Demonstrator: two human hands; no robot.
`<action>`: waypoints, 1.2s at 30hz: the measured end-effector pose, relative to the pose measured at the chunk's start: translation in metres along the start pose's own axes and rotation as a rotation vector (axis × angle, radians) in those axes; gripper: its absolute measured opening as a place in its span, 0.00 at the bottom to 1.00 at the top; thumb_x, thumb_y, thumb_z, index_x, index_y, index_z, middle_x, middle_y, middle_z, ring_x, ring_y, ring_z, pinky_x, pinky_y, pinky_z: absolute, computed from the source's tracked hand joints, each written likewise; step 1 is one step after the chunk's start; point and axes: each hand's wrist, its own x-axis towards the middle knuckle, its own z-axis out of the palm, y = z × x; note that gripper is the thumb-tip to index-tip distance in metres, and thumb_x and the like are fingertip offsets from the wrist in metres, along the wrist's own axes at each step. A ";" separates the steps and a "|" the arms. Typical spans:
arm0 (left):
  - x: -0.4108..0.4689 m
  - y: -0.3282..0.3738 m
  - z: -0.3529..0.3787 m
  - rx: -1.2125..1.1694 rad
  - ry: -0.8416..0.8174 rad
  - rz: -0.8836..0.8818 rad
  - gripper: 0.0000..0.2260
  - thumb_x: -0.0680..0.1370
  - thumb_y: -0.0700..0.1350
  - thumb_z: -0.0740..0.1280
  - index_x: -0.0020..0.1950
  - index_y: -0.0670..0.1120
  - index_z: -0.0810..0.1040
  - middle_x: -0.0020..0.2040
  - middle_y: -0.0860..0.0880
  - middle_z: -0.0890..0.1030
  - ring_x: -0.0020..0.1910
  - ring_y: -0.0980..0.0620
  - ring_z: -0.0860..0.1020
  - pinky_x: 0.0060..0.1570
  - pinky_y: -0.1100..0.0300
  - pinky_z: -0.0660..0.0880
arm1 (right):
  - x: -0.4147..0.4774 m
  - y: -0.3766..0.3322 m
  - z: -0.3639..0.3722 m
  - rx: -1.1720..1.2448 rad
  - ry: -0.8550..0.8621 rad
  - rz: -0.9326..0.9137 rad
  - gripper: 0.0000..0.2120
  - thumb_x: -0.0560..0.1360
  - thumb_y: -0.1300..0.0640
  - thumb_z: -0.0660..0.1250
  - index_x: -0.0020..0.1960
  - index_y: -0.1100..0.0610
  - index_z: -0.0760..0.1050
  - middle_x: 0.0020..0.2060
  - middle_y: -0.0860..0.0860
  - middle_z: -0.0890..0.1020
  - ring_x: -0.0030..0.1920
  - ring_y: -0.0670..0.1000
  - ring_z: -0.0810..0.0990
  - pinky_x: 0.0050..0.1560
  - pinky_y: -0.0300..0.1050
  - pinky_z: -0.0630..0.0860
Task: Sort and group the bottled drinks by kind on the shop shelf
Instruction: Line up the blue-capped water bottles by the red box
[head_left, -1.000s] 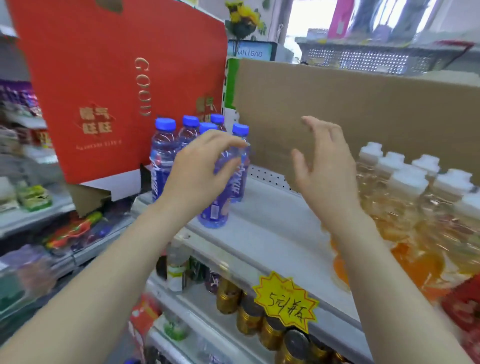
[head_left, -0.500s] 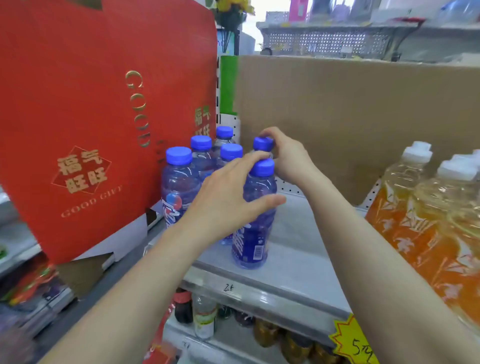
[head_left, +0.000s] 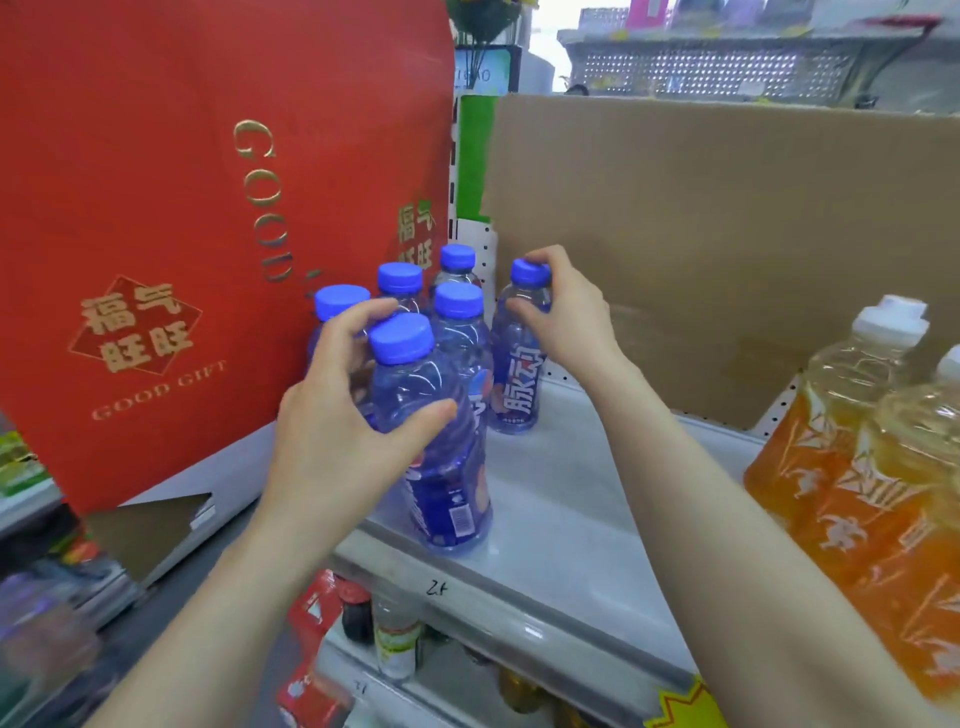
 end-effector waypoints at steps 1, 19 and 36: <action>0.000 -0.001 0.000 -0.003 0.008 -0.009 0.32 0.67 0.41 0.80 0.64 0.61 0.70 0.54 0.73 0.78 0.51 0.68 0.80 0.51 0.75 0.71 | 0.001 -0.001 0.004 0.021 0.003 -0.008 0.21 0.78 0.52 0.70 0.68 0.51 0.70 0.61 0.51 0.80 0.57 0.56 0.78 0.50 0.45 0.65; 0.001 0.002 0.000 -0.003 -0.046 0.010 0.31 0.68 0.43 0.79 0.67 0.57 0.71 0.57 0.71 0.78 0.55 0.67 0.79 0.55 0.71 0.74 | -0.060 -0.048 -0.001 0.254 -0.320 -0.083 0.24 0.77 0.47 0.72 0.70 0.48 0.69 0.58 0.43 0.82 0.54 0.45 0.80 0.52 0.41 0.73; 0.000 0.002 0.005 -0.028 -0.096 0.020 0.33 0.68 0.47 0.79 0.69 0.58 0.69 0.59 0.66 0.79 0.59 0.68 0.77 0.61 0.67 0.73 | -0.078 -0.001 -0.061 0.225 -0.062 0.183 0.21 0.77 0.49 0.70 0.67 0.39 0.69 0.47 0.42 0.80 0.42 0.47 0.84 0.48 0.48 0.82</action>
